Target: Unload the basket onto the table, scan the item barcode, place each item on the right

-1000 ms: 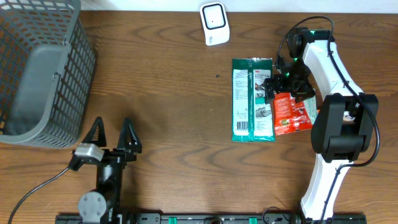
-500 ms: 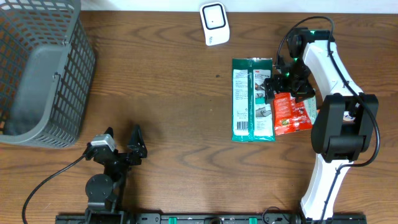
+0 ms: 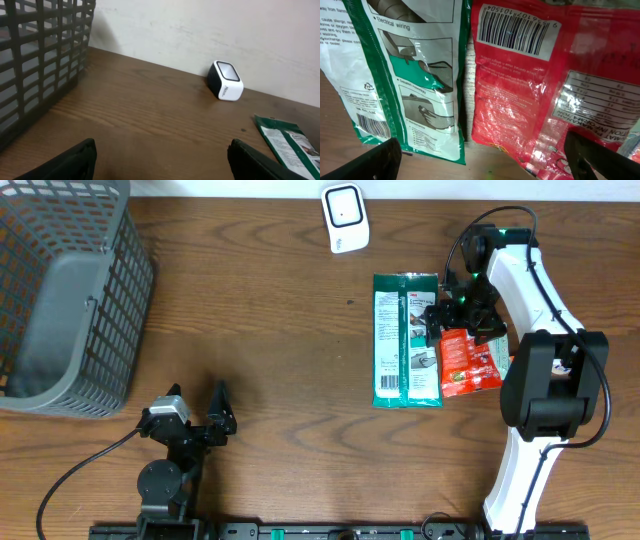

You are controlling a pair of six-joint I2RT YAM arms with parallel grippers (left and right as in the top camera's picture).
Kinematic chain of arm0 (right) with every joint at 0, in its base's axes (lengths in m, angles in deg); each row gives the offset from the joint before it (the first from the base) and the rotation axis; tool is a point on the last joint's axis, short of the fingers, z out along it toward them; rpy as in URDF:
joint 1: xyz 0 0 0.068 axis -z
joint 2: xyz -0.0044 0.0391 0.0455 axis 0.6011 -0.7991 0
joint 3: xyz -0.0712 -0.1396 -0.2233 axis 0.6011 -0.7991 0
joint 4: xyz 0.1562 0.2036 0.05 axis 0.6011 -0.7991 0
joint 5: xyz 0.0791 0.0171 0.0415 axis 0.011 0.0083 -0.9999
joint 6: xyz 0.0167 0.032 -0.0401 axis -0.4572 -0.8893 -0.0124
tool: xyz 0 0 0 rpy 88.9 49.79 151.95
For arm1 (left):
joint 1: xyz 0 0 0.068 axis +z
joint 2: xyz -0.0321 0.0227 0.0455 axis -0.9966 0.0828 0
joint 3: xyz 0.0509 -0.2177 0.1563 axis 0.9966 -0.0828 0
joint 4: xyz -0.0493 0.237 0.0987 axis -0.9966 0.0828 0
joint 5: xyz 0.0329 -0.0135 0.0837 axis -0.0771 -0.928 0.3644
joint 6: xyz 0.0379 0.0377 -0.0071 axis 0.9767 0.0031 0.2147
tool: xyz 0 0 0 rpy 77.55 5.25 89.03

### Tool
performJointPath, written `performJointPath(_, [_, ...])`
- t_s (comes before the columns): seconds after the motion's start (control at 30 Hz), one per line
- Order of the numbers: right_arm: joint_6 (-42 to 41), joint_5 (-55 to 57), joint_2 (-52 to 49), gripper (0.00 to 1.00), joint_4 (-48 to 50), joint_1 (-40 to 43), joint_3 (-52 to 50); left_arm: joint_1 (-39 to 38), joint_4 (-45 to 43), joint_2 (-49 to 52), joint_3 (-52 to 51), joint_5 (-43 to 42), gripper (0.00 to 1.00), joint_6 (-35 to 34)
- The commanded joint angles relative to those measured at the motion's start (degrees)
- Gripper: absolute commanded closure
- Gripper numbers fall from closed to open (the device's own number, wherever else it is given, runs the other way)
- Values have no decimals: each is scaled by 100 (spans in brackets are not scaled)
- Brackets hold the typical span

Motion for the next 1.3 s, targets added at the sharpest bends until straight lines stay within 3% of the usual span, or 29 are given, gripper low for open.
performJointPath(0.0, [-11, 13, 208, 1, 4, 31, 70, 20, 269, -37, -44, -33, 16, 122])
performJointPath(1.0, [-9, 13, 251, 1, 17, -9, 68, 20, 269, -37, -44, -33, 16, 120])
performJointPath(1.27, [-11, 13, 966, 1, 22, -647, 68, 20, 269, -37, -44, -33, 16, 120])
